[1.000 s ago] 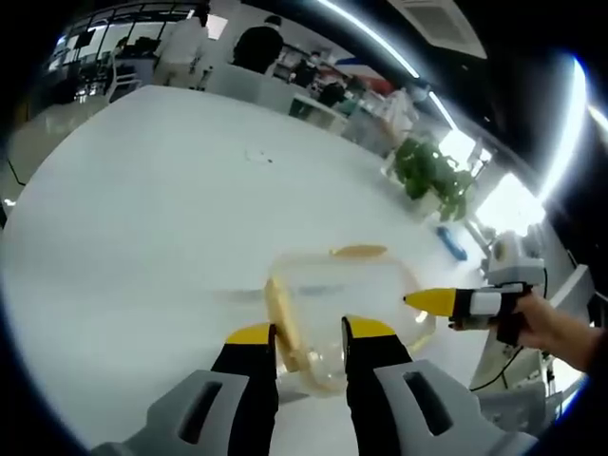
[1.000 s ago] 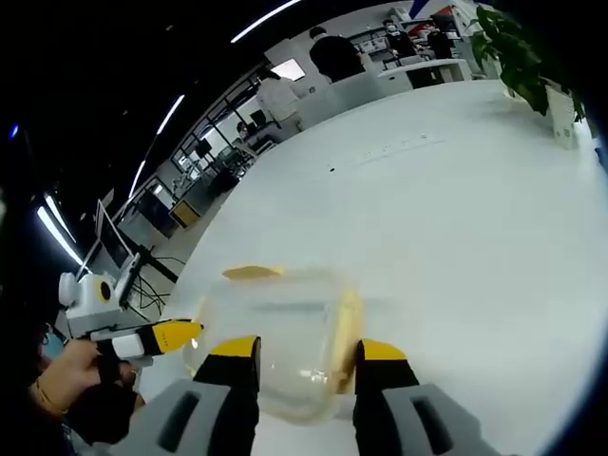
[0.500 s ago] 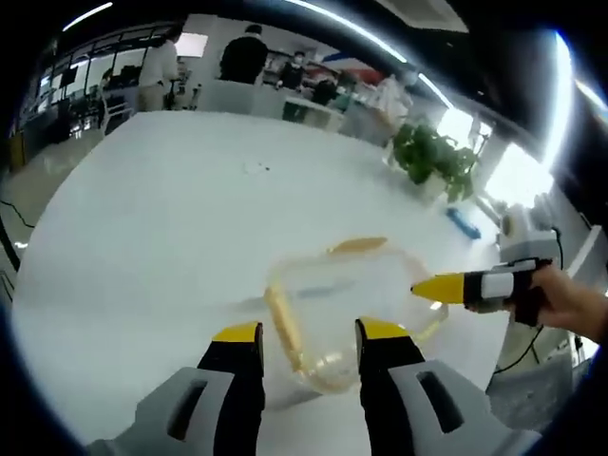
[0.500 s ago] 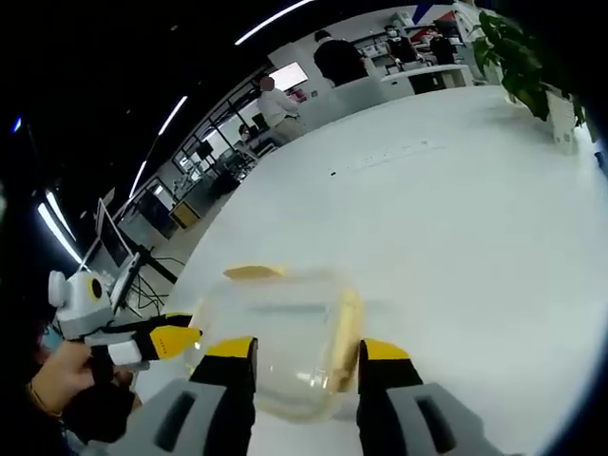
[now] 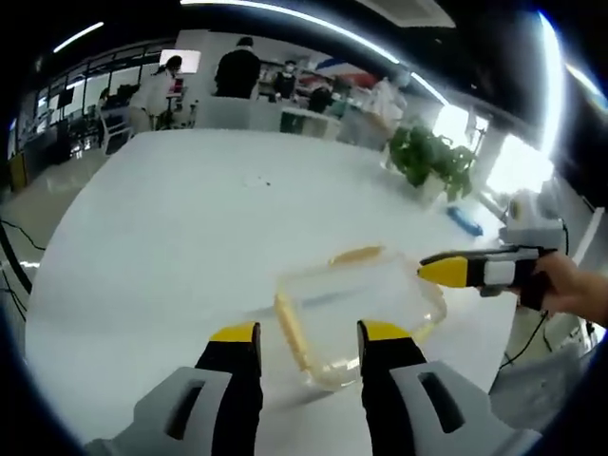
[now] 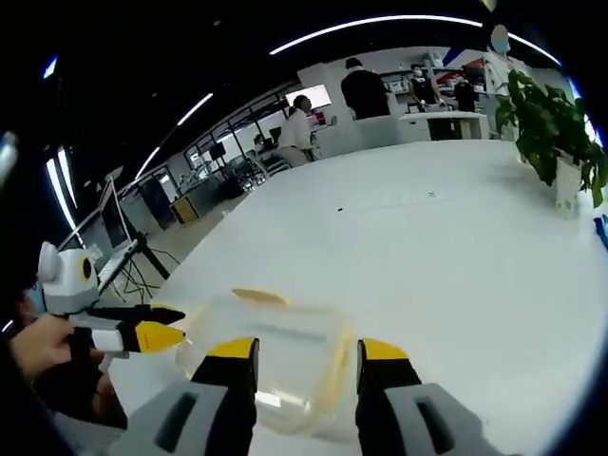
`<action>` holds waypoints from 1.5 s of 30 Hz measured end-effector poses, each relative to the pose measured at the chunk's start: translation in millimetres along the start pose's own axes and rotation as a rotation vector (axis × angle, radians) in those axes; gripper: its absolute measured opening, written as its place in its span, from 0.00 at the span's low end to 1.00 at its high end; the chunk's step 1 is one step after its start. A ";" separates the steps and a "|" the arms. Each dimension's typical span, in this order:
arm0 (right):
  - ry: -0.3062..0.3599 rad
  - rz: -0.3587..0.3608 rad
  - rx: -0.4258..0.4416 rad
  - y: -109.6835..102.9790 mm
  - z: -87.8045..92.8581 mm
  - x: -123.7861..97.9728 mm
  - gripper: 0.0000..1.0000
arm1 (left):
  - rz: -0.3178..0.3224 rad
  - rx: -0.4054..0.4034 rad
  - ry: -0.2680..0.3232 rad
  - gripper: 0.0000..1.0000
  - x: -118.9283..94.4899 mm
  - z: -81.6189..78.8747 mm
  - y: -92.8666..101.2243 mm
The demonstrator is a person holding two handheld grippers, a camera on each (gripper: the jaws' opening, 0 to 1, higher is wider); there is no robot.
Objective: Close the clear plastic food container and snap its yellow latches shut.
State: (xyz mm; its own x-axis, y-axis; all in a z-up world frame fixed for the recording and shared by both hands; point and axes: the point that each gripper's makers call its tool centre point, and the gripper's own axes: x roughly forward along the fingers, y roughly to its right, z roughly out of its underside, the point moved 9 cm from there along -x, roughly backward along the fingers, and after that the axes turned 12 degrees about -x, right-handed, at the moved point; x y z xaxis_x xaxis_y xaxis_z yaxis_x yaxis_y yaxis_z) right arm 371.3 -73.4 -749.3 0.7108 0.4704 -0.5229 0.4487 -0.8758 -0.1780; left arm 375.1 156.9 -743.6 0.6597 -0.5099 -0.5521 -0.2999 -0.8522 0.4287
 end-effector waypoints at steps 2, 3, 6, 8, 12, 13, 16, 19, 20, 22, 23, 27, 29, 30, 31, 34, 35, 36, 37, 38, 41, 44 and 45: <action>-0.002 -0.011 -0.018 -1.9 -1.7 2.4 0.40 | 0.009 0.021 0.004 0.38 0.9 -2.7 1.1; -0.006 -0.022 -0.035 -2.8 -2.6 3.3 0.40 | 0.017 0.033 0.005 0.38 1.4 -3.7 1.8; -0.012 -0.036 -0.059 -5.0 -4.8 4.8 0.38 | 0.037 0.064 0.009 0.36 3.2 -6.5 6.3; -0.008 -0.044 -0.077 -5.5 -6.7 5.9 0.38 | 0.049 0.099 0.006 0.36 4.9 -7.3 9.3; -0.006 -0.086 -0.094 -9.3 -9.5 9.7 0.36 | 0.069 0.147 -0.027 0.35 10.7 -3.4 14.5; -0.015 -0.095 -0.093 -10.4 -10.2 11.0 0.35 | 0.073 0.157 -0.034 0.35 12.1 -2.4 15.6; -0.015 -0.104 -0.093 -13.4 -13.0 13.8 0.33 | 0.087 0.182 -0.050 0.35 15.5 0.1 19.4; -0.018 -0.118 -0.098 -15.5 -15.3 17.9 0.32 | 0.100 0.186 -0.062 0.35 18.5 1.9 21.3; -0.024 -0.126 -0.107 -16.6 -15.5 19.8 0.32 | 0.104 0.196 -0.058 0.35 18.8 1.4 21.9; -0.032 -0.137 -0.120 -18.2 -15.9 22.1 0.31 | 0.111 0.209 -0.065 0.35 20.7 1.0 22.6; -0.036 -0.143 -0.123 -19.1 -16.2 22.8 0.31 | 0.118 0.219 -0.072 0.35 22.0 1.4 22.9; -0.047 -0.164 -0.139 -23.1 -17.0 28.4 0.31 | 0.125 0.270 -0.078 0.33 25.9 1.8 23.8; -0.054 -0.167 -0.143 -23.5 -16.7 30.5 0.31 | 0.123 0.289 -0.081 0.32 26.6 1.0 24.2; -0.057 -0.169 -0.141 -23.5 -16.8 31.4 0.30 | 0.122 0.301 -0.083 0.32 26.9 0.9 24.1; -0.056 -0.170 -0.138 -23.4 -16.9 32.1 0.30 | 0.119 0.319 -0.087 0.32 27.4 0.8 23.9; -0.053 -0.175 -0.145 -23.3 -19.5 36.8 0.29 | 0.105 0.387 -0.101 0.34 26.7 -0.1 24.1; -0.054 -0.176 -0.148 -23.7 -20.6 38.0 0.29 | 0.103 0.402 -0.102 0.35 26.5 -0.3 24.5; -0.055 -0.180 -0.151 -24.1 -22.0 39.8 0.29 | 0.104 0.413 -0.100 0.36 25.9 -0.6 25.2; -0.056 -0.182 -0.153 -24.2 -22.7 40.9 0.29 | 0.107 0.422 -0.097 0.36 25.5 -1.1 25.9; -0.058 -0.185 -0.157 -24.5 -24.0 42.5 0.29 | 0.111 0.431 -0.094 0.36 25.1 -1.7 26.4; -0.061 -0.193 -0.166 -25.8 -26.7 45.2 0.29 | 0.125 0.435 -0.084 0.36 24.8 -3.5 27.6; -0.059 -0.200 -0.174 -26.8 -29.0 47.0 0.29 | 0.165 0.369 -0.074 0.38 25.6 -4.9 28.5; -0.059 -0.202 -0.174 -26.7 -30.0 48.2 0.29 | 0.167 0.370 -0.075 0.38 25.9 -4.8 28.4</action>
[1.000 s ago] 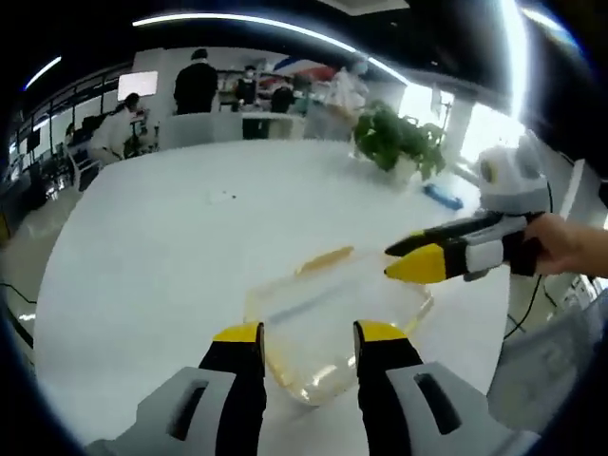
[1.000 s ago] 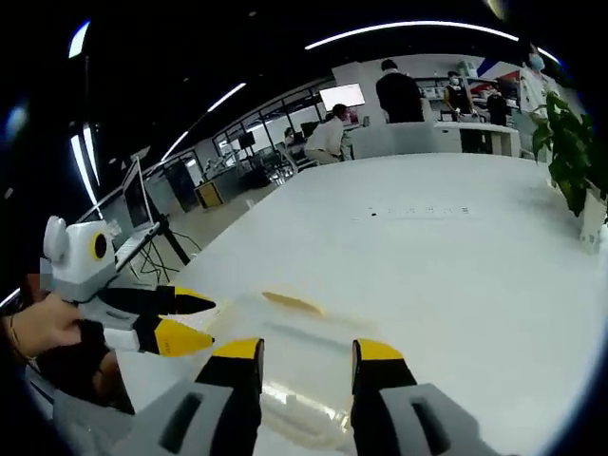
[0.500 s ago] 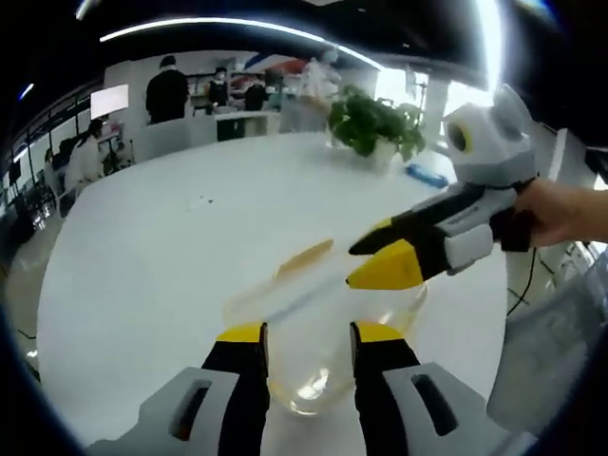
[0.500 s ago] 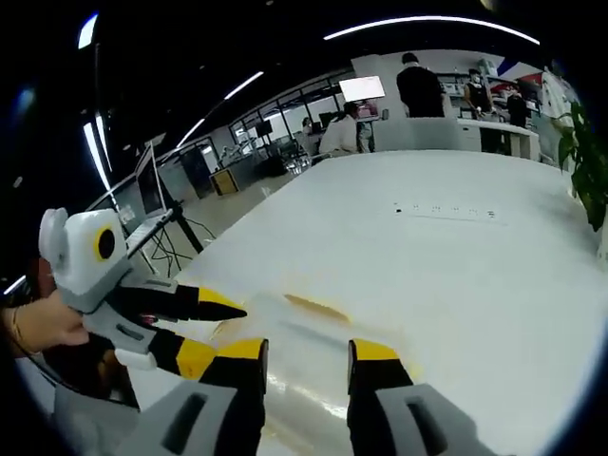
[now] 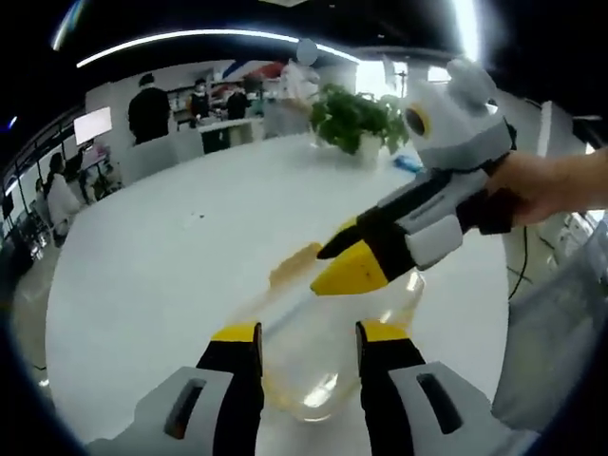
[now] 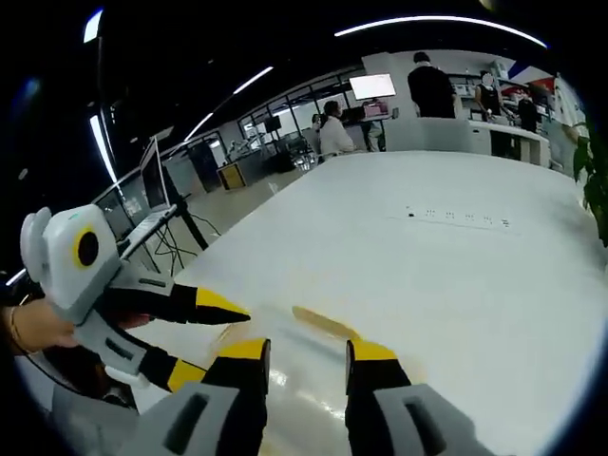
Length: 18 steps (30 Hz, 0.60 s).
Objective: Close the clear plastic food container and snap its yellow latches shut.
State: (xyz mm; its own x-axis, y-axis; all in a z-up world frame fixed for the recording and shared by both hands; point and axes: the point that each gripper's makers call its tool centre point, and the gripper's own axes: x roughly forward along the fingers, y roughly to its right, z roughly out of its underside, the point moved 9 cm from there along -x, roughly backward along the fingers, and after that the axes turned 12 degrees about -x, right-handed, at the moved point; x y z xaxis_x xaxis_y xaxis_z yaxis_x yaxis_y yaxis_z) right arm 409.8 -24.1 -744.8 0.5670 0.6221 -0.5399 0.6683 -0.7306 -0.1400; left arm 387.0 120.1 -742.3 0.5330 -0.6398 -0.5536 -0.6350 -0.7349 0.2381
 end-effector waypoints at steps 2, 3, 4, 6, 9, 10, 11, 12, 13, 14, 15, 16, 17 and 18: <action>-0.002 -0.005 -0.001 0.0 -1.5 1.5 0.29 | 0.006 0.000 -0.002 0.39 0.9 -0.1 0.7; -0.003 -0.005 -0.003 0.1 -1.8 2.0 0.29 | 0.016 -0.011 -0.005 0.39 1.2 -0.2 0.6; -0.006 -0.006 -0.007 0.1 -2.1 2.3 0.29 | 0.021 -0.011 -0.006 0.39 1.1 -0.3 0.5; -0.010 -0.009 -0.011 0.8 -2.3 3.0 0.29 | 0.026 -0.004 -0.011 0.43 0.7 0.5 0.7; -0.016 -0.015 -0.014 1.8 -2.4 4.4 0.29 | 0.042 0.017 -0.032 0.45 0.6 3.7 2.6; -0.018 -0.018 -0.016 2.1 -2.3 4.7 0.29 | 0.047 0.034 -0.042 0.45 0.6 5.4 4.1; -0.021 -0.021 -0.016 2.7 -2.2 5.1 0.30 | 0.048 0.041 -0.046 0.46 0.6 5.9 4.8; -0.022 -0.025 -0.014 3.2 -2.2 5.4 0.30 | 0.053 0.062 -0.054 0.46 0.6 7.3 6.8; -0.015 -0.042 0.007 3.6 -2.4 5.9 0.30 | 0.058 0.084 -0.061 0.47 0.8 8.2 8.0; -0.003 -0.051 0.036 3.7 -3.0 6.4 0.31 | 0.064 0.105 -0.067 0.48 1.1 9.2 9.6; -0.007 -0.053 0.030 5.2 -3.3 6.3 0.31 | 0.072 0.127 -0.077 0.49 1.7 10.8 12.1; -0.013 -0.055 0.010 5.2 -3.7 5.8 0.31 | 0.078 0.160 -0.086 0.50 2.5 12.2 14.2; -0.017 -0.057 -0.005 5.8 -4.0 5.6 0.31 | 0.080 0.201 -0.091 0.53 2.7 12.6 15.4; -0.016 -0.061 -0.011 6.1 -4.7 5.9 0.32 | 0.087 0.220 -0.087 0.55 3.1 13.0 17.5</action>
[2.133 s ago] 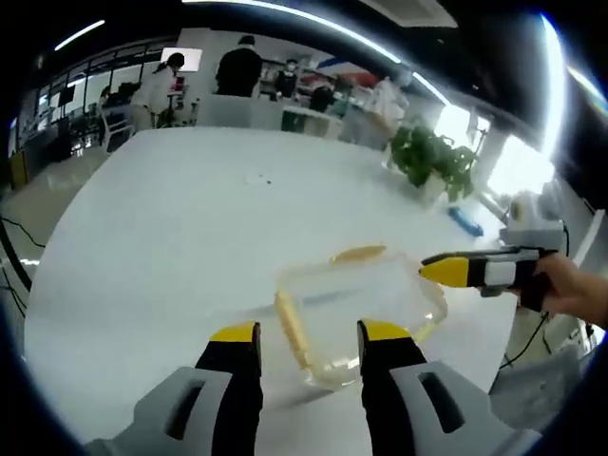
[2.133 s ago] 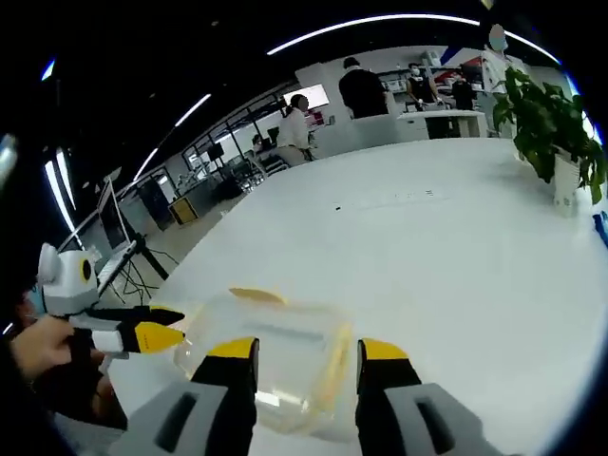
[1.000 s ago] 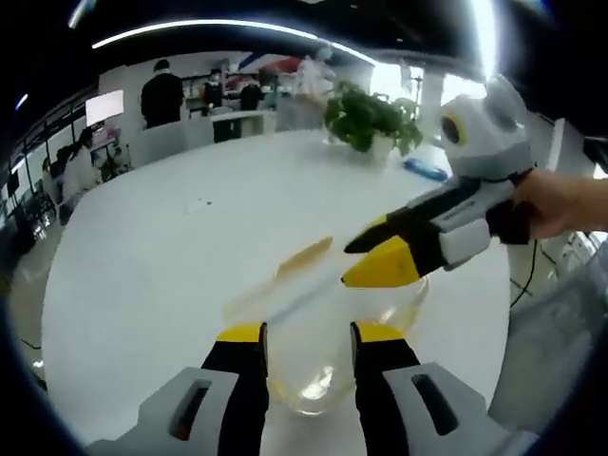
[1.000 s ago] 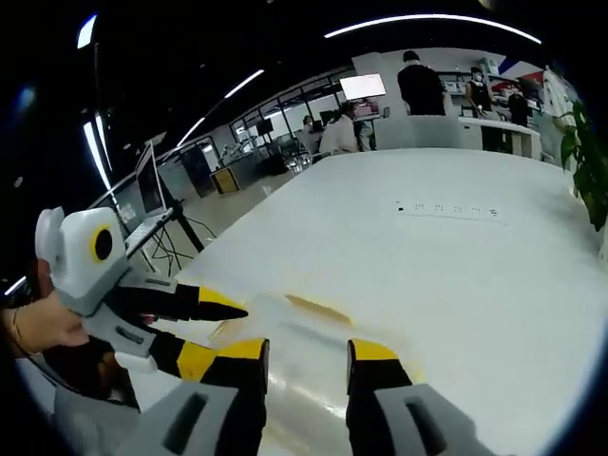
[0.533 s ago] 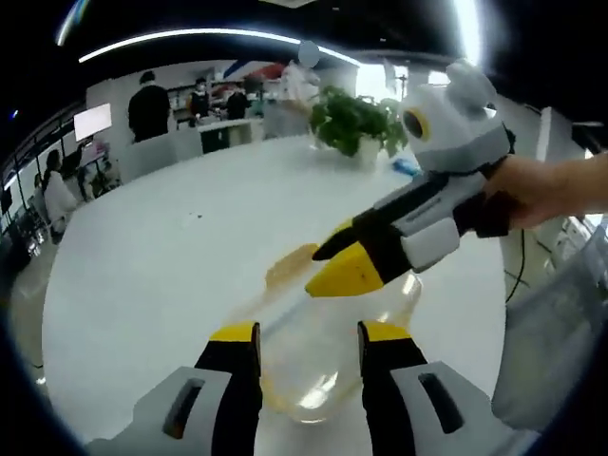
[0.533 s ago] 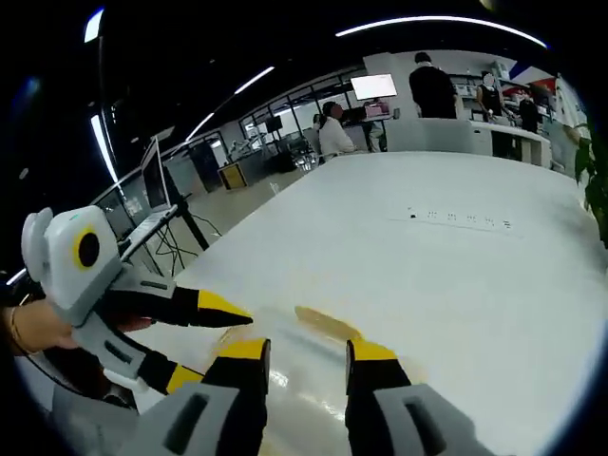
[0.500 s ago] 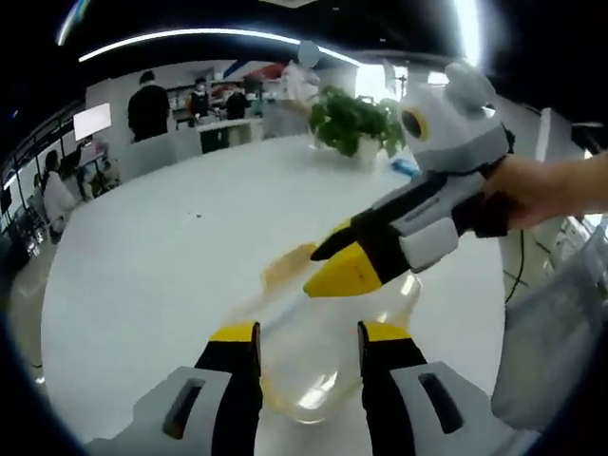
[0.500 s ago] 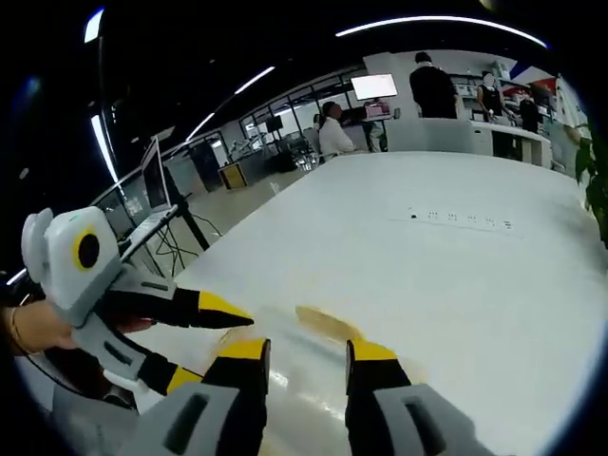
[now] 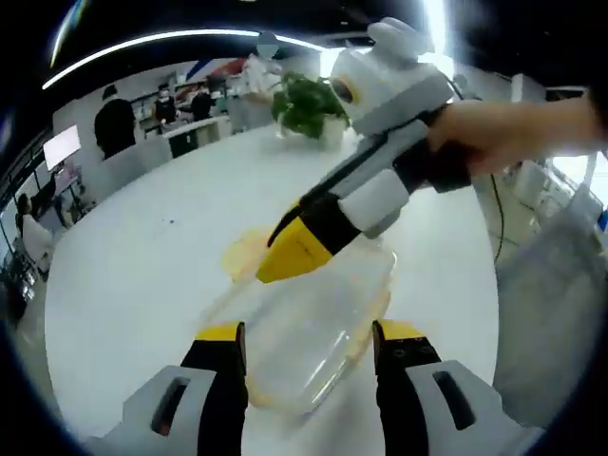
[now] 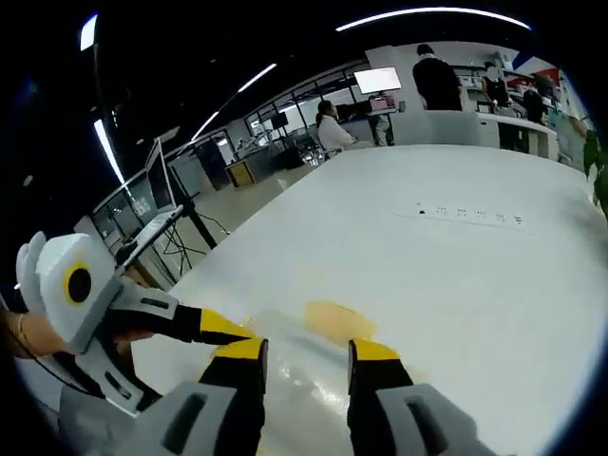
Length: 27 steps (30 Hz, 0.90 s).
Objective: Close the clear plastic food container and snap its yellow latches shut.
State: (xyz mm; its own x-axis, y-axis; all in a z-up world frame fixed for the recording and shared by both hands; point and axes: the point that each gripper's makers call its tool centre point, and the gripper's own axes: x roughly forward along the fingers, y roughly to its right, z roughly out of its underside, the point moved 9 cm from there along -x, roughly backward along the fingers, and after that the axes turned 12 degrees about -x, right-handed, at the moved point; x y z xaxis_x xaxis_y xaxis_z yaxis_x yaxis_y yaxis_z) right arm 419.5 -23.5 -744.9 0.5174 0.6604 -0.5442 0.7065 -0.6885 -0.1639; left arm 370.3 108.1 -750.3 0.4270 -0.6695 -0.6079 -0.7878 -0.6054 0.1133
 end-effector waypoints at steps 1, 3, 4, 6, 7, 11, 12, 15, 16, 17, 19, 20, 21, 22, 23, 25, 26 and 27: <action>-0.002 -0.008 -0.005 0.7 -0.7 0.2 0.32 | 0.012 0.024 -0.014 0.56 1.1 1.1 2.4; -0.009 -0.020 -0.025 1.9 -1.9 0.9 0.32 | 0.022 0.057 -0.022 0.57 2.6 2.0 5.6; -0.013 -0.024 -0.038 2.3 -2.6 0.9 0.32 | 0.024 0.078 -0.029 0.57 3.3 2.5 6.6; -0.025 -0.036 -0.069 4.2 -4.9 2.4 0.32 | 0.004 0.139 -0.042 0.57 5.5 2.7 6.4; -0.033 -0.043 -0.095 6.0 -6.7 3.6 0.33 | -0.007 0.161 -0.047 0.57 5.9 2.8 6.1; -0.092 -0.089 -0.186 11.5 -9.4 9.5 0.37 | -0.030 0.219 -0.050 0.54 9.9 3.2 6.5; -0.113 -0.128 -0.216 11.4 -10.0 12.0 0.37 | -0.030 0.229 -0.050 0.55 10.9 3.4 7.1; -0.159 -0.207 -0.265 13.1 -11.8 18.0 0.38 | -0.044 0.254 -0.053 0.55 12.8 3.4 6.9; -0.166 -0.228 -0.284 14.1 -12.6 20.0 0.39 | -0.045 0.257 -0.051 0.55 13.1 3.2 6.7; -0.205 -0.238 -0.287 15.5 -11.5 21.0 0.40 | -0.045 0.255 -0.047 0.56 13.5 3.4 6.5; -0.246 -0.267 -0.370 19.8 -15.1 26.5 0.37 | -0.044 0.262 -0.047 0.56 14.1 3.3 6.9; -0.275 -0.293 -0.411 20.3 -15.6 27.2 0.35 | -0.047 0.267 -0.048 0.56 14.5 3.4 6.9; -0.289 -0.311 -0.432 20.4 -16.9 28.2 0.35 | -0.047 0.270 -0.047 0.56 14.8 3.5 6.9; -0.299 -0.321 -0.391 18.7 -17.7 28.0 0.35 | -0.049 0.272 -0.045 0.56 15.1 3.7 6.9; -0.305 -0.335 -0.395 20.1 -18.8 29.3 0.35 | -0.053 0.276 -0.045 0.56 15.6 4.1 7.1; -0.320 -0.363 -0.385 23.6 -19.9 31.4 0.35 | -0.060 0.282 -0.045 0.56 15.7 4.3 7.4; -0.323 -0.375 -0.379 24.6 -20.0 32.0 0.35 | -0.059 0.281 -0.044 0.56 15.7 4.2 7.1; -0.336 -0.392 -0.386 25.0 -20.8 32.7 0.35 | -0.057 0.281 -0.044 0.56 15.4 4.0 6.8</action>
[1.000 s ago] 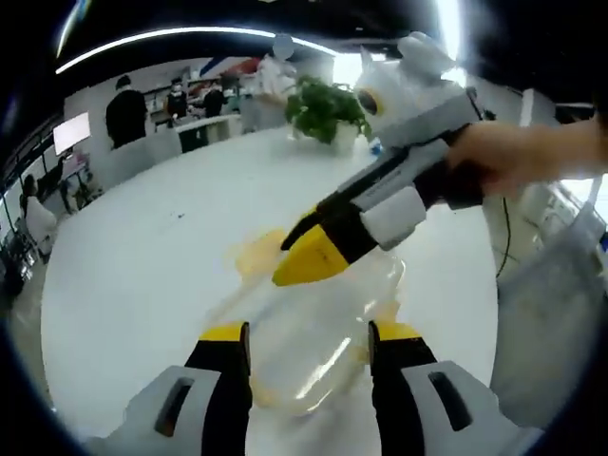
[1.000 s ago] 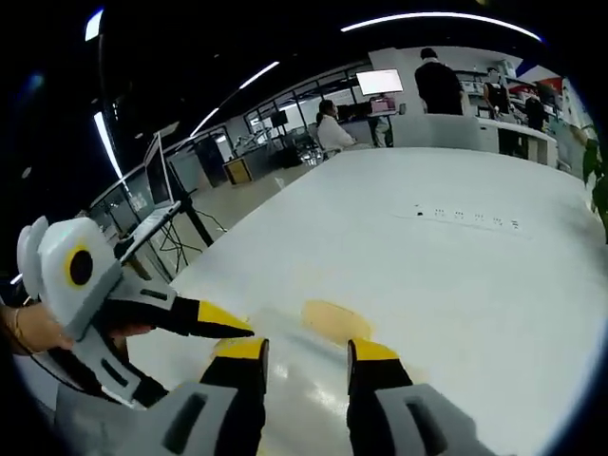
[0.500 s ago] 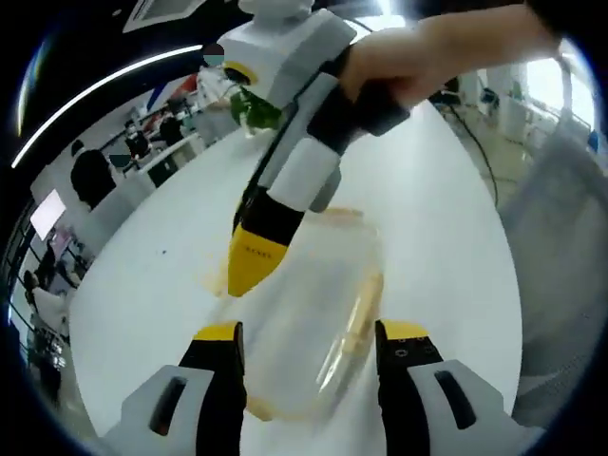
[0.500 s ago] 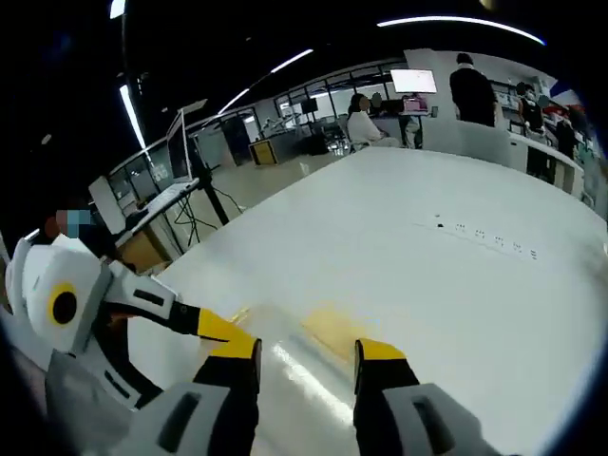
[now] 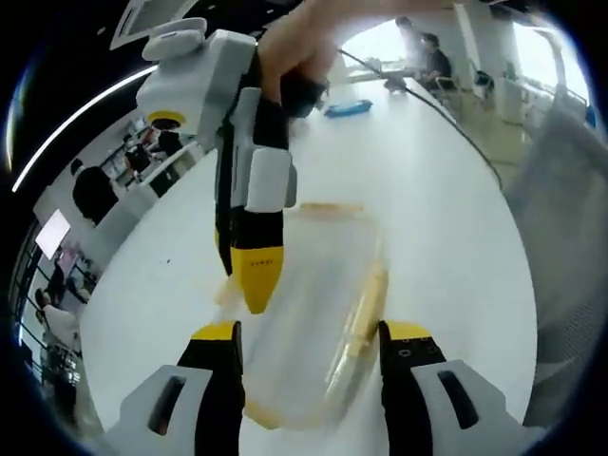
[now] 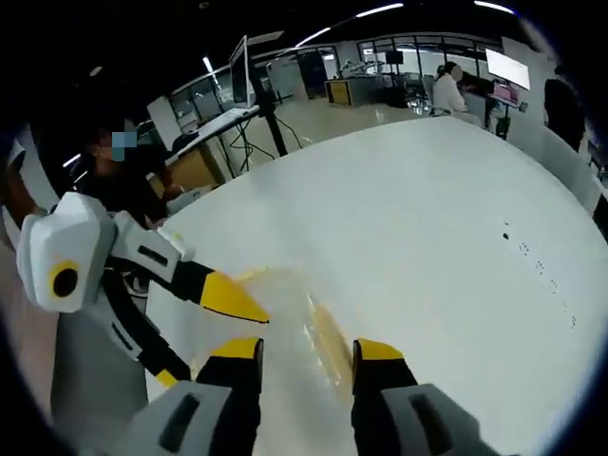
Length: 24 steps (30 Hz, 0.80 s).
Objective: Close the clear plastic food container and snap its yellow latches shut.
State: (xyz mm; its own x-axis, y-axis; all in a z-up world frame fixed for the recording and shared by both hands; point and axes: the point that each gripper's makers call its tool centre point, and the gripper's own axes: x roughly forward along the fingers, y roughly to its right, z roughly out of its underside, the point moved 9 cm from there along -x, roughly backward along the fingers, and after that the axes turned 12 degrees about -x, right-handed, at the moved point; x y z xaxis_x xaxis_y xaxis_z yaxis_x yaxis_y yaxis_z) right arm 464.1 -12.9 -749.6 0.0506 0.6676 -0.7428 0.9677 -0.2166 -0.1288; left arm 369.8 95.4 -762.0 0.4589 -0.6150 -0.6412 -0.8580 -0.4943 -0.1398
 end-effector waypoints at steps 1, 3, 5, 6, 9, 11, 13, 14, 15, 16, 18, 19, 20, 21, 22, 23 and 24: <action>-0.008 -0.008 0.001 1.0 -0.5 0.4 0.35 | 0.003 0.000 0.001 0.55 0.0 0.0 -0.4; -0.035 -0.023 0.008 1.9 -2.8 1.6 0.35 | 0.010 0.005 0.007 0.55 0.2 0.6 -1.3; -0.060 -0.048 0.012 2.7 -4.8 2.7 0.34 | 0.016 0.011 0.008 0.55 -0.1 0.8 -1.7; -0.072 -0.059 0.015 3.2 -5.5 2.9 0.34 | 0.020 0.013 0.008 0.55 -0.2 1.0 -2.1; -0.116 -0.103 0.024 7.1 -7.8 4.5 0.33 | 0.022 0.012 0.008 0.54 0.1 1.3 -2.5; -0.134 -0.126 0.042 9.3 -8.7 5.0 0.31 | 0.016 0.001 0.003 0.53 0.5 0.6 -2.5; -0.156 -0.141 0.037 10.9 -10.7 6.2 0.30 | 0.008 0.001 -0.007 0.53 1.1 -0.7 -1.8; -0.169 -0.145 0.028 10.7 -11.7 6.6 0.30 | 0.007 0.000 -0.010 0.52 0.9 -0.9 -1.9; -0.184 -0.150 0.016 10.4 -13.0 6.9 0.30 | 0.005 0.001 -0.015 0.52 0.9 -0.9 -1.8; -0.205 -0.156 0.008 10.4 -15.0 7.8 0.30 | 0.004 0.000 -0.016 0.52 0.5 -0.9 -1.7; -0.226 -0.173 0.005 11.5 -16.9 9.7 0.30 | -0.003 -0.003 -0.010 0.52 1.0 0.1 -1.0; -0.232 -0.182 -0.002 12.0 -17.4 10.2 0.30 | -0.010 -0.011 -0.001 0.52 1.7 1.3 -0.3; -0.241 -0.193 -0.001 13.0 -18.0 10.4 0.29 | -0.016 -0.011 0.003 0.52 2.0 2.1 0.0; -0.246 -0.200 0.000 14.7 -18.0 10.9 0.29 | -0.023 -0.016 0.009 0.52 2.6 2.4 -0.1; -0.253 -0.207 -0.004 15.2 -18.5 11.3 0.29 | -0.021 -0.018 0.008 0.51 2.3 1.8 0.1; -0.265 -0.222 -0.008 15.9 -19.0 12.0 0.29 | -0.023 -0.016 0.003 0.51 2.7 1.1 0.0; -0.277 -0.232 -0.001 16.4 -19.4 12.4 0.28 | -0.024 -0.018 0.001 0.49 2.8 0.6 0.1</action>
State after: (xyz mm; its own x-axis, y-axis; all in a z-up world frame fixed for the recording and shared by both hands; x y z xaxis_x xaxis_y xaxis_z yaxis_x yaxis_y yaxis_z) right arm 485.4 5.7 -748.2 -0.2394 0.4810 -0.8434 0.9457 -0.0811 -0.3147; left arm 370.9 94.0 -764.3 0.4795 -0.6037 -0.6369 -0.8426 -0.5196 -0.1418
